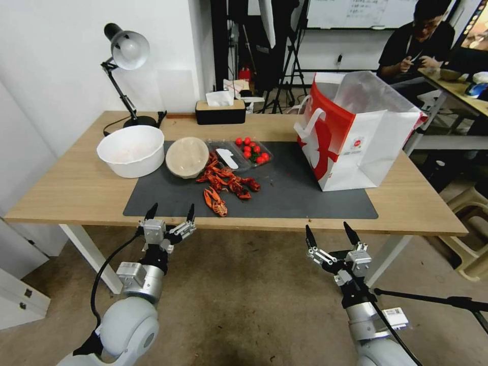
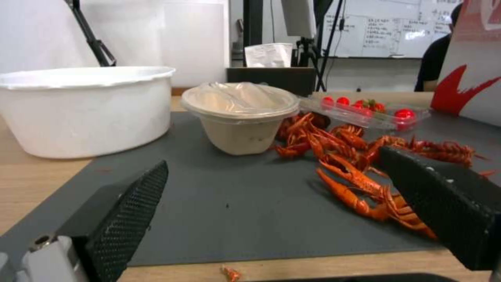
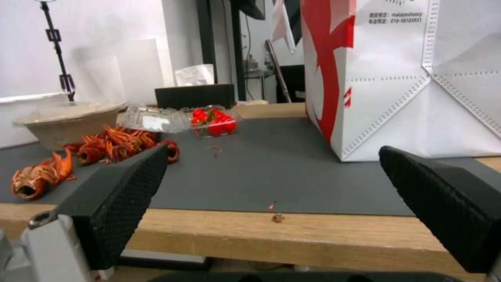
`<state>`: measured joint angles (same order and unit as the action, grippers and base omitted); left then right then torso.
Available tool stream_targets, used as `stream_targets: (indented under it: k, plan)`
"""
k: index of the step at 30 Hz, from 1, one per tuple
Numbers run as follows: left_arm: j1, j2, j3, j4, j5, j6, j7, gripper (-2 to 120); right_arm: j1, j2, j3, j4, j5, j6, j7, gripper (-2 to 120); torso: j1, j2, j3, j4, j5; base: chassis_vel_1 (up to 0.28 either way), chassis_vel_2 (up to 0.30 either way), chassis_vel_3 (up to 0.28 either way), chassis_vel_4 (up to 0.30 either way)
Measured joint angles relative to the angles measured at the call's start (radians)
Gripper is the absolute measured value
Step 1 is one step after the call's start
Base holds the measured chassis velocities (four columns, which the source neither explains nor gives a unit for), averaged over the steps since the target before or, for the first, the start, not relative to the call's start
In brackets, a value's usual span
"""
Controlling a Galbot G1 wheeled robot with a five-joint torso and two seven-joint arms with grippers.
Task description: Pick up the trash from the table and place it into the takeout bag.
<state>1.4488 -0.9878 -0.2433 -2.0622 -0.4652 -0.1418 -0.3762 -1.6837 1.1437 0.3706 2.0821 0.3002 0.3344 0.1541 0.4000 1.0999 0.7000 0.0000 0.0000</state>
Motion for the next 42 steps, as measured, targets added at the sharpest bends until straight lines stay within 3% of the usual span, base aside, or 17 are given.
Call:
stream_targets:
  k: [9, 12, 14, 16, 18, 19, 22, 23, 27, 33, 42]
  plan:
    - [0.0, -0.011, -0.009, 0.002, -0.024, 0.003, -0.01, 100, -0.001, -0.003, -0.003, 0.001, -0.004, 0.0, 0.0, 100, 0.0, 0.0, 0.0, 0.0002, 0.0, 0.0, 0.0, 0.0, 0.0]
    - [-0.028, -0.013, -0.003, 0.0, -0.098, 0.018, -0.027, 100, 0.002, -0.003, -0.003, 0.001, -0.004, -0.001, 0.0, 100, 0.0, 0.0, 0.0, 0.0001, 0.0001, 0.0, 0.0, 0.0, 0.0]
    - [-0.085, -0.022, 0.012, -0.003, -0.24, 0.042, -0.062, 100, 0.002, -0.001, -0.005, 0.001, -0.004, -0.002, 0.001, 100, 0.0, 0.0, 0.0, 0.0001, 0.0, 0.0, 0.0, 0.0, 0.0]
    - [-0.098, -0.025, 0.013, -0.003, -0.27, 0.046, -0.069, 100, 0.002, -0.001, -0.005, 0.001, -0.004, -0.002, 0.001, 100, 0.0, 0.0, 0.0, 0.0, 0.0001, 0.0, 0.0, 0.0, 0.0]
    - [-0.168, -0.047, 0.012, -0.003, -0.445, 0.056, -0.121, 100, 0.009, -0.005, -0.018, -0.001, -0.006, -0.003, 0.001, 100, 0.0, 0.0, 0.0, 0.0001, 0.0, 0.0, 0.0, 0.0, 0.0]
    - [-0.168, -0.047, 0.012, -0.003, -0.445, 0.056, -0.121, 100, 0.009, -0.005, -0.018, -0.001, -0.006, -0.003, 0.001, 100, 0.0, 0.0, 0.0, 0.0001, 0.0, 0.0, 0.0, 0.0, 0.0]
    - [-0.234, -0.06, 0.007, 0.0, -0.631, 0.059, -0.163, 100, 0.008, -0.012, -0.027, -0.004, -0.009, -0.003, 0.001, 100, 0.0, 0.0, 0.0, -0.0001, 0.0001, 0.0, 0.0, 0.0, 0.0]
    - [-0.234, -0.06, 0.007, 0.0, -0.631, 0.059, -0.163, 100, 0.008, -0.012, -0.027, -0.004, -0.009, -0.003, 0.001, 100, 0.0, 0.0, 0.0, -0.0001, 0.0001, 0.0, 0.0, 0.0, 0.0]
    - [-0.322, -0.083, 0.007, 0.033, -0.801, 0.067, -0.224, 100, 0.01, -0.015, -0.026, -0.004, -0.009, -0.003, 0.002, 100, 0.0, 0.0, 0.0, 0.0002, -0.0002, 0.0, 0.0, 0.0, 0.0]
    - [-0.439, -0.097, 0.009, 0.102, -0.898, 0.066, -0.257, 100, 0.01, -0.017, -0.026, -0.004, -0.009, -0.004, 0.002, 100, 0.0, 0.0, 0.0, -0.0002, 0.0001, 0.0, 0.0, 0.0, 0.0]
    - [-0.521, -0.135, 0.046, 0.167, -0.922, 0.105, -0.282, 100, 0.009, -0.02, -0.022, -0.001, -0.009, -0.006, 0.005, 100, 0.0, 0.0, 0.0, 0.0, 0.0001, 0.0, 0.0, 0.0, 0.0]
